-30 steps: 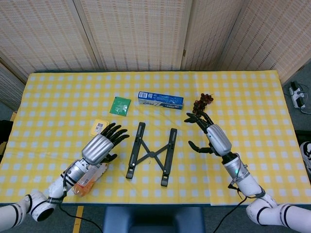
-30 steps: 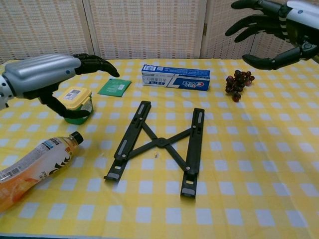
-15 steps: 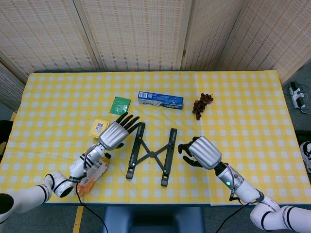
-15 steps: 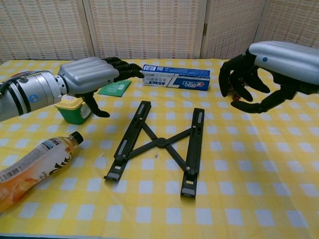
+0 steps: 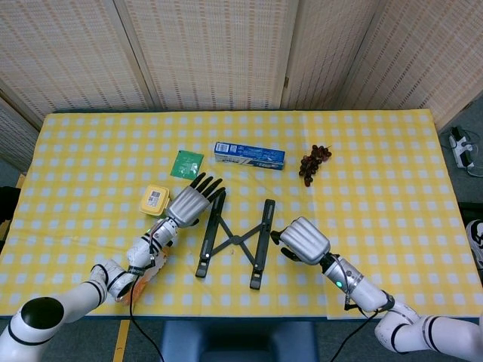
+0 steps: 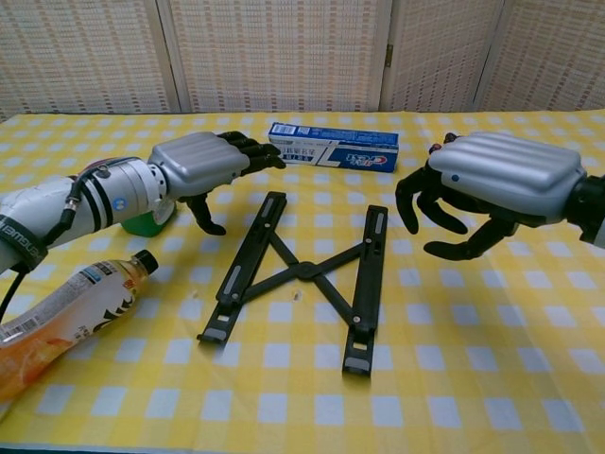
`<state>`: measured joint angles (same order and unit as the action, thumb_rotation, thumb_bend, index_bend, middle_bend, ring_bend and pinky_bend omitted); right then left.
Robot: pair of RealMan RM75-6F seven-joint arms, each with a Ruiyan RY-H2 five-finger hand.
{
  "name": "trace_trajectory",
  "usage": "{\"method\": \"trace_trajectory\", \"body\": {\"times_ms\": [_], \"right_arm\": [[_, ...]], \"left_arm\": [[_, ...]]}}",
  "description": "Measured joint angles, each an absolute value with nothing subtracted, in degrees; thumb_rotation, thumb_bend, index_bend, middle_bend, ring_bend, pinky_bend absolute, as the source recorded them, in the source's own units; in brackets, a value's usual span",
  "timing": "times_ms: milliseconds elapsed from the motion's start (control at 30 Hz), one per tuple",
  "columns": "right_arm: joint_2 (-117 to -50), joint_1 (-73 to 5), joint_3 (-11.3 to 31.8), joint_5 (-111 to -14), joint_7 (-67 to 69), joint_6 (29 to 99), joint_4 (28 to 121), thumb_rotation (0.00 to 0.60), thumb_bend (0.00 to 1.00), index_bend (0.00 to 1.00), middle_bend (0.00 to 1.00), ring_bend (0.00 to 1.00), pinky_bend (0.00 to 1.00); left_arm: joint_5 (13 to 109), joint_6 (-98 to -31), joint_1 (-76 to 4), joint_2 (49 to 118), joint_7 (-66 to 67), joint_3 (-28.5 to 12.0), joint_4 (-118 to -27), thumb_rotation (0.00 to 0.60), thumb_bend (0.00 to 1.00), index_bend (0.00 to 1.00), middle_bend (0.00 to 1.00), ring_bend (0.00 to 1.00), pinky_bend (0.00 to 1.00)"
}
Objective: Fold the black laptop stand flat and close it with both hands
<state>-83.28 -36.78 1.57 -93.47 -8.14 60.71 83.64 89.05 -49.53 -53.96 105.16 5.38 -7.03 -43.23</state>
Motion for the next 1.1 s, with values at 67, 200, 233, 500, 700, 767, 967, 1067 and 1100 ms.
{"method": "trace_trajectory", "body": {"times_ms": [67,200,233,500,700,767,967,1067,1100], "right_arm": [[-83.96,-36.79,1.37,-93.41,-8.21,60.63,82.97,0.6,0.36,0.55,0.8,0.87,0.76],[-84.96,-36.67,0.94,-93.35,-8.07,60.66,81.85,0.6,0.36,0.55,0.79,0.87,0.76],[-85.05,-36.63,0.85,-93.32,-8.01,60.65,81.69,0.6,0.36,0.55,0.8,0.87,0.76],[-85.99,-36.34,0.28,-92.43,-7.6,59.93,79.94,0.6,0.36,0.55,0.8,0.87,0.76],[-87.89,-36.59,0.0,-92.09,-7.57,58.99,77.44,0.6,0.36,0.55,0.8,0.87,0.76],[-88.66,-36.69,-0.06,-91.98,-7.57,58.72,76.43,0.6,0.36,0.55,0.8,0.87,0.76],[-91.23,-37.06,-0.09,-91.77,-7.6,58.13,72.94,0.6,0.36,0.55,0.8,0.87,0.76],[-92.69,-37.34,-0.03,-91.85,-7.73,58.03,70.97,0.6,0.36,0.55,0.8,0.87,0.76],[-93.16,-37.43,0.0,-91.87,-7.75,58.01,70.37,0.6,0.36,0.55,0.79,0.87,0.76]], "left_arm": [[88.72,-49.3,-54.37,105.96,4.84,-6.97,-42.11,0.6,0.2,0.0,0.0,0.0,0.0],[88.16,-48.71,-55.0,107.34,4.6,-6.78,-39.99,0.6,0.2,0.0,0.0,0.0,0.0],[87.89,-48.49,-55.12,107.78,4.37,-6.75,-39.5,0.6,0.2,0.0,0.0,0.0,0.0],[87.12,-48.48,-55.54,109.33,2.57,-6.21,-38.31,0.6,0.2,0.0,0.0,0.0,0.0],[86.82,-48.78,-55.75,109.67,2.66,-5.97,-38.24,0.6,0.2,0.0,0.0,0.0,0.0],[86.68,-48.85,-55.72,109.69,2.63,-5.89,-38.29,0.6,0.2,0.0,0.0,0.0,0.0],[86.31,-48.97,-55.65,109.76,2.4,-5.7,-38.38,0.6,0.2,0.0,0.0,0.0,0.0],[86.26,-49.17,-55.65,109.79,2.37,-5.59,-38.5,0.6,0.2,0.0,0.0,0.0,0.0],[86.25,-49.19,-55.67,109.79,2.38,-5.55,-38.53,0.6,0.2,0.0,0.0,0.0,0.0]]}}
